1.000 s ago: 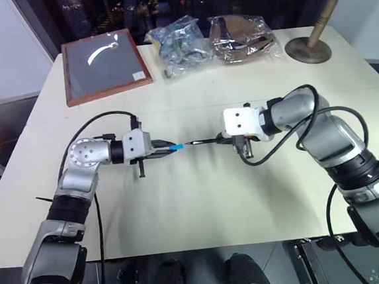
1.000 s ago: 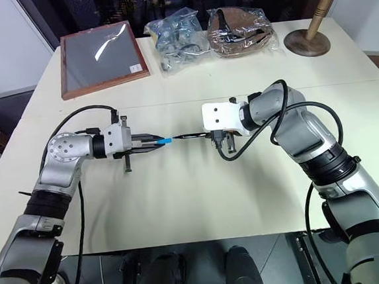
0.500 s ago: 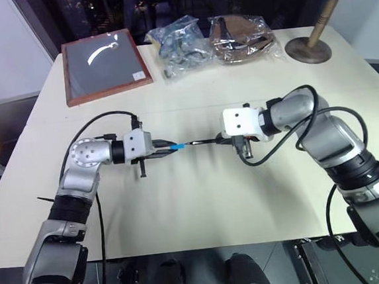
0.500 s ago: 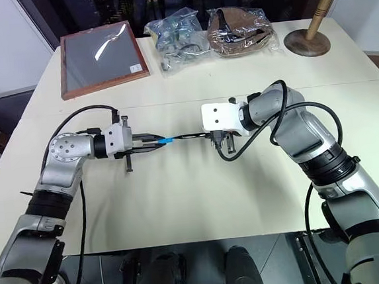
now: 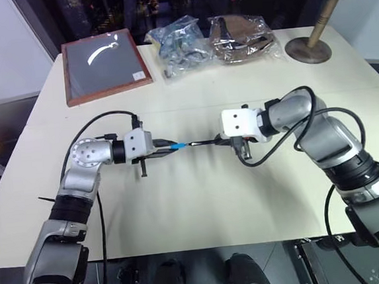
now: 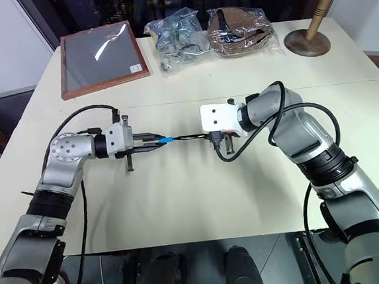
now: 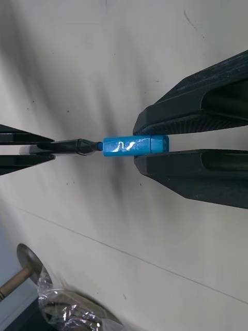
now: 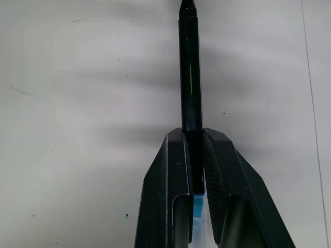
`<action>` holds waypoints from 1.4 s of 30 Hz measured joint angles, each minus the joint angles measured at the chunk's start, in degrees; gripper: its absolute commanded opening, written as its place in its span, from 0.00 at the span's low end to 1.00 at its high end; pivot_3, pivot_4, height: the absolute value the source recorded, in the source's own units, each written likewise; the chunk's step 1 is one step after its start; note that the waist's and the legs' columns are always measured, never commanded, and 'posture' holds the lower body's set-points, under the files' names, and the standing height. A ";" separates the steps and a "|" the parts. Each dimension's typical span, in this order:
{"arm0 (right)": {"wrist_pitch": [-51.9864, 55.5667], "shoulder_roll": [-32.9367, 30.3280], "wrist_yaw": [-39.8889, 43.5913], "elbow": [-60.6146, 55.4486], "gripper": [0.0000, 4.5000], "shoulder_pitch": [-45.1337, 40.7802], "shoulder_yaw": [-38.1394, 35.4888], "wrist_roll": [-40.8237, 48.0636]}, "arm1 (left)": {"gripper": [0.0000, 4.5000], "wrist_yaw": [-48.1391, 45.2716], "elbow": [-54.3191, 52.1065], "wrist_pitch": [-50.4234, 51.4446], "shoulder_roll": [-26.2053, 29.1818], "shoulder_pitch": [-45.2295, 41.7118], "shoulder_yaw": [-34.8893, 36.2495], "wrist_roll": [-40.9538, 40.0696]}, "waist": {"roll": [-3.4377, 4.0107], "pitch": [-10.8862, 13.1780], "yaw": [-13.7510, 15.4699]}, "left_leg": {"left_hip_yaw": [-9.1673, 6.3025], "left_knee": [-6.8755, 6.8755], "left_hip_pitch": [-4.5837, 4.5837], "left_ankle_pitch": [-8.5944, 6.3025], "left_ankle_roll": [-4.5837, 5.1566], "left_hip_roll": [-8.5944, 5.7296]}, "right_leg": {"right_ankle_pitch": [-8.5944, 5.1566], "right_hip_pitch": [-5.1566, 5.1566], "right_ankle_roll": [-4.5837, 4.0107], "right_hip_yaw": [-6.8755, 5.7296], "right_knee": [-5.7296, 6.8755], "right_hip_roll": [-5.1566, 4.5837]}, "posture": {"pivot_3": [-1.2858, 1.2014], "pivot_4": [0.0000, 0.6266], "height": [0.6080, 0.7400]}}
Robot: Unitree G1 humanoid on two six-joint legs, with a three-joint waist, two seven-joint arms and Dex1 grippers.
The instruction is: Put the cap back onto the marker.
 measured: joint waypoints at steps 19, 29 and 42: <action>-0.28 1.54 -0.97 0.31 0.01 -0.44 2.20 -3.16 | 0.00 1.44 0.09 -0.67 0.01 -1.29 -1.55 4.84 | 0.00 0.00 -0.01 | 0.00 0.00 0.00 0.00 0.00 0.00 | 0.00 -0.06 0.00 0.00 0.06 0.00 | 0.52 0.24 1.00; -1.36 3.35 -1.13 1.55 0.01 -1.11 2.48 -5.04 | 0.00 1.78 0.56 -3.99 -0.05 -0.99 -1.09 5.00 | 0.00 0.00 -0.02 | 0.00 0.00 0.00 0.00 0.00 0.00 | 0.00 -0.10 0.00 0.00 0.11 -0.01 | 0.52 0.24 1.00; -1.22 5.03 -0.83 1.71 0.01 -1.14 3.48 -6.89 | 0.00 1.58 4.84 -10.37 0.51 -1.60 -1.55 6.67 | 0.00 0.00 -0.01 | 0.01 0.00 0.00 0.00 0.00 -0.01 | 0.00 -0.28 0.00 0.00 0.42 -0.03 | 0.52 0.24 1.00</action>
